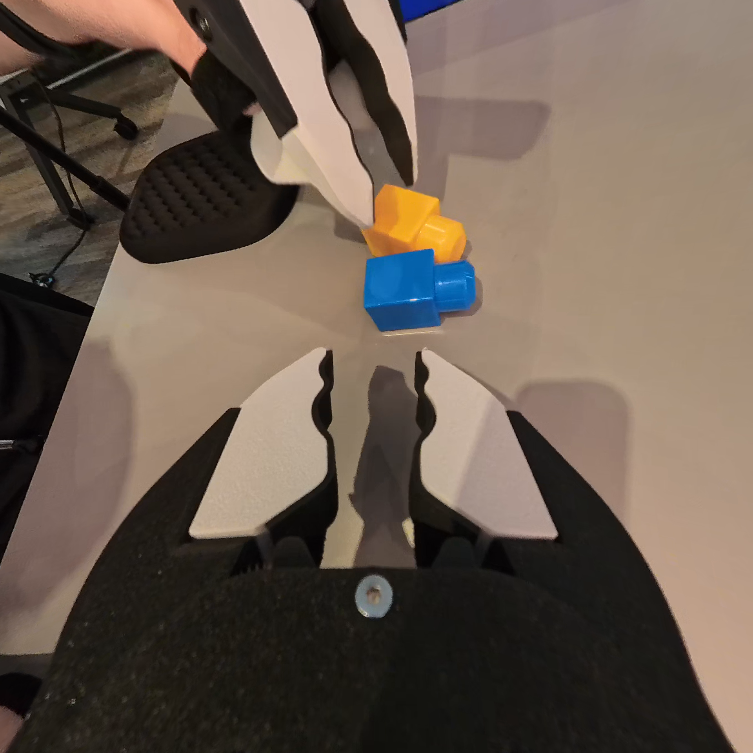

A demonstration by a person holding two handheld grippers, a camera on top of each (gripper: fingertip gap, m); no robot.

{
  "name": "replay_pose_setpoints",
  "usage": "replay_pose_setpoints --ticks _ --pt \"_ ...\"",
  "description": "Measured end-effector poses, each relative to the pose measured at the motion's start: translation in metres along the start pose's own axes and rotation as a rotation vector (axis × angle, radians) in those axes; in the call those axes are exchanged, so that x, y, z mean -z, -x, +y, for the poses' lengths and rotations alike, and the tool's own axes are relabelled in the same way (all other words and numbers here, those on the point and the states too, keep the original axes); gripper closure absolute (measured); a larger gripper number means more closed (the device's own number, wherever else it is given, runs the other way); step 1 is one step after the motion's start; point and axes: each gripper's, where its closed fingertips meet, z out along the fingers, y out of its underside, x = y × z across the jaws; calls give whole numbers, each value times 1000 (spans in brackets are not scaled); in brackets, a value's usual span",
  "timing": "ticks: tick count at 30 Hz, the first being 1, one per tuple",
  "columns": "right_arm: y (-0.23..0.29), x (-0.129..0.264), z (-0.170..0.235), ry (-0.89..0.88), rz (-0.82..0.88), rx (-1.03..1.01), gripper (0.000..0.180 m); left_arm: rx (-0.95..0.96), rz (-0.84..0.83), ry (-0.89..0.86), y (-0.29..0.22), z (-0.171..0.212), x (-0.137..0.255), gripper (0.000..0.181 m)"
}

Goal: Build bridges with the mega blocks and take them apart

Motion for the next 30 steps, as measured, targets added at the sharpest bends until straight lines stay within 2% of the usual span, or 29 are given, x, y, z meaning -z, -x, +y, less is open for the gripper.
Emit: replay_pose_setpoints --ticks 4,11,18,24,30 --pt "2 -4 1 19 -3 18 142 -23 7 -38 10 8 8 149" --pt "5 -6 1 23 -12 20 142 -95 -99 -111 35 7 10 154" --pt "4 -8 4 36 -17 14 142 -29 109 -126 7 14 3 159" --pt "4 -8 4 38 -17 15 142 45 189 -148 -4 17 0 163" --pt "5 -10 8 56 -22 12 142 57 192 -167 -2 16 -3 164"
